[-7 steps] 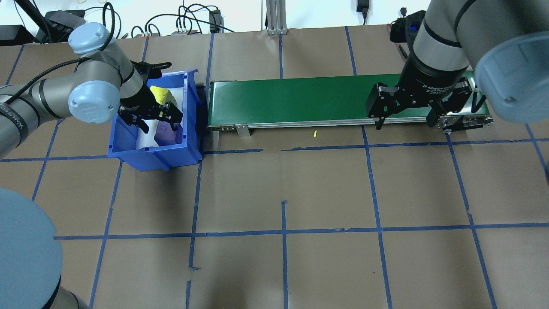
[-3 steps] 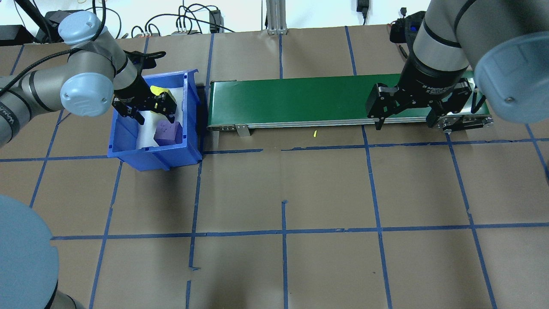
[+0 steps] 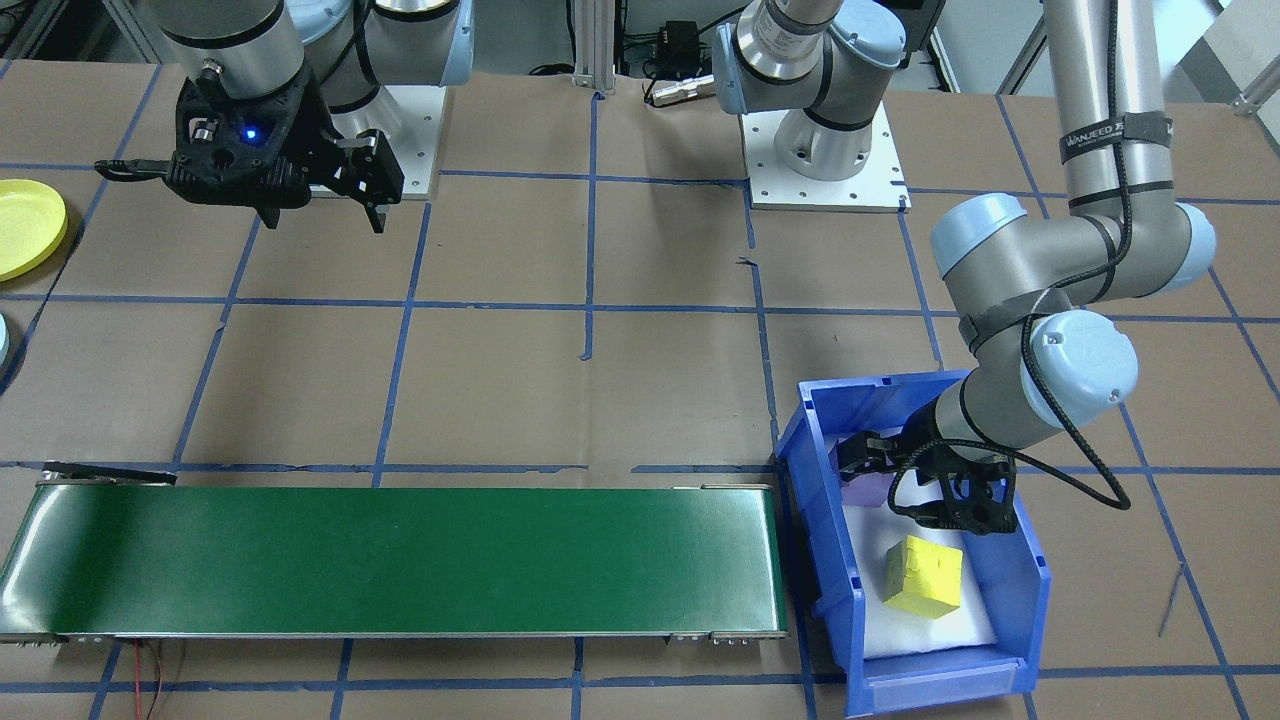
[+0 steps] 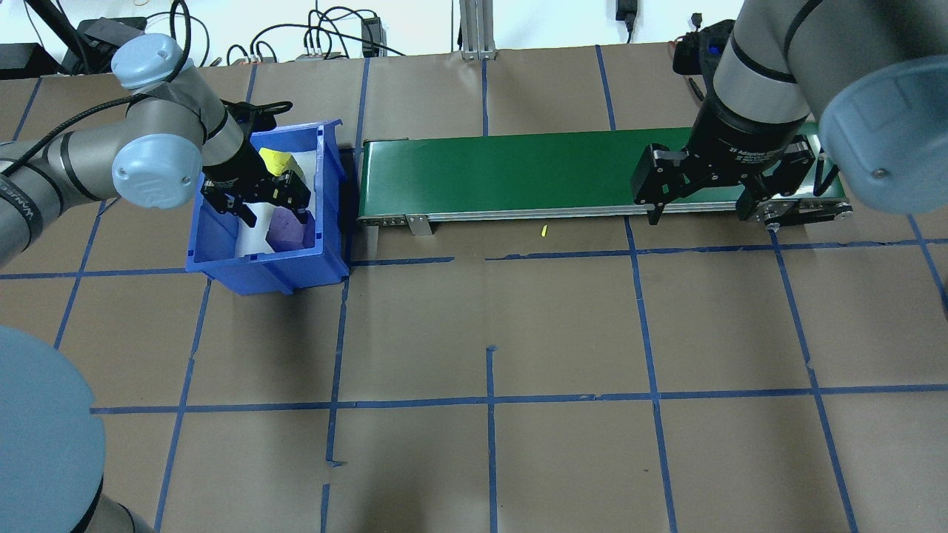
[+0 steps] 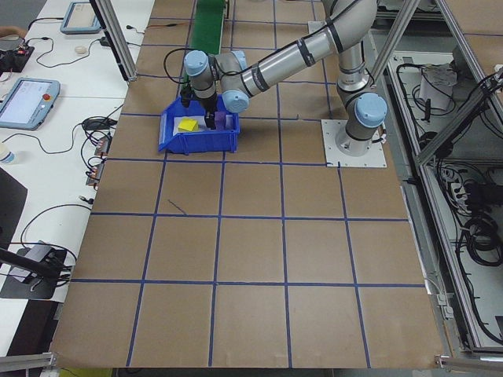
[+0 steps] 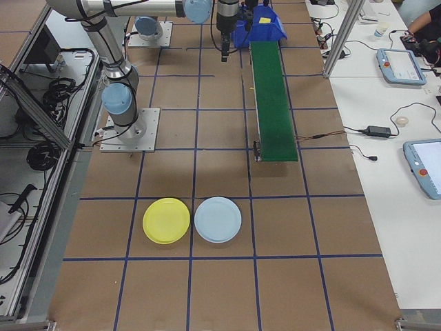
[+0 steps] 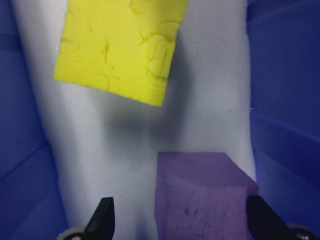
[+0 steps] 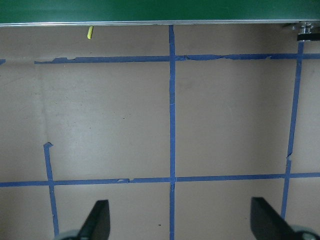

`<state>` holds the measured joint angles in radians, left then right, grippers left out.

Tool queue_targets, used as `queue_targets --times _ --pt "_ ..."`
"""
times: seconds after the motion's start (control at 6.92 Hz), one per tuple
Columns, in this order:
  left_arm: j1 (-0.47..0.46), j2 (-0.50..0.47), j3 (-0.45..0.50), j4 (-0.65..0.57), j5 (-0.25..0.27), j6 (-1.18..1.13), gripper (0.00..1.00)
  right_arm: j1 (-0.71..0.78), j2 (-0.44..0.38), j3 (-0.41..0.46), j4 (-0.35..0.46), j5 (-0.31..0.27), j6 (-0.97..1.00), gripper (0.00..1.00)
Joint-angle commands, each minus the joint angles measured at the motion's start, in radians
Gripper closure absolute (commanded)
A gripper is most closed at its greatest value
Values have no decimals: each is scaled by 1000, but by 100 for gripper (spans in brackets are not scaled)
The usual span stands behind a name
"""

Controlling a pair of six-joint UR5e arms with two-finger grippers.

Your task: Move block left to right into plate

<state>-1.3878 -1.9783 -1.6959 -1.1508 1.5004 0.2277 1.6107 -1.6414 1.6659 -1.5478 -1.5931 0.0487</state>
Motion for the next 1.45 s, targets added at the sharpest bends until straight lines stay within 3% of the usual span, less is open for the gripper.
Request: queue_targets --times 0.0,0.14,0.58,0.87,1.01,1.16,1.3 --pt "1 4 -10 -1 -5 1 6 0 0 0 0 1 0 0" --pt "1 4 -7 -1 -31 10 6 0 0 0 0 -1 0 0" --pt "1 6 10 -12 -34 9 6 0 0 0 0 -1 0 0" --pt "1 -2 -39 -10 -40 5 6 0 0 0 0 1 0 0" --pt "1 -7 -44 3 -34 33 22 0 0 0 0 1 0 0" --pt "1 -7 -34 2 -34 44 72 0 0 0 0 1 0 0" --pt "1 -2 -10 2 -25 45 77 0 0 0 0 1 0 0"
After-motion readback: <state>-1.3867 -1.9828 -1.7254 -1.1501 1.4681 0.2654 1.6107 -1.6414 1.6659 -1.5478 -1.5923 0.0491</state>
